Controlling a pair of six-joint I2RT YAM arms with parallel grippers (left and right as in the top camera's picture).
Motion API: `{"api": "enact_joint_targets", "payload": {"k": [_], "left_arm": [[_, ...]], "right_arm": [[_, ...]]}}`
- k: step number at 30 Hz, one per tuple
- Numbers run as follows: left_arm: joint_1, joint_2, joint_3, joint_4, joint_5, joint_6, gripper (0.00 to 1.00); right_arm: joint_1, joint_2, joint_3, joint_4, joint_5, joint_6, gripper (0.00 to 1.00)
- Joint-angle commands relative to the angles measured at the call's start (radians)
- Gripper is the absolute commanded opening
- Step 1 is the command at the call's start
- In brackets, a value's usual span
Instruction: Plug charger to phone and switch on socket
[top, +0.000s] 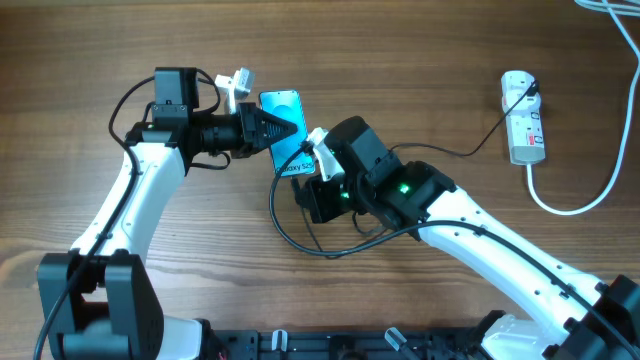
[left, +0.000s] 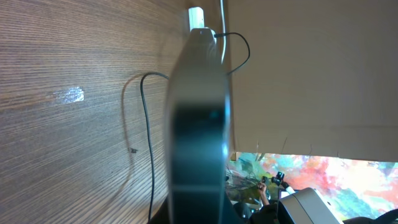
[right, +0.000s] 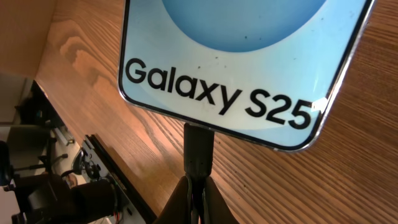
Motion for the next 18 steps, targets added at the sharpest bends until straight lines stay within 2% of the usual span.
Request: {"api": "enact_joint_targets", "payload": {"k": [1,18], "left_arm": [[-0.002,-0.008,0.001,0.002,-0.015,0.027,0.04],[-0.002,-0.008,0.001,0.004,-0.013,0.016,0.04]], "right_arm": [[0.0,0.012,0.021,0.004,-0.05,-0.026,0.04],[0.0,0.014,0.021,0.006,-0.016,-0.025,0.04]]}}
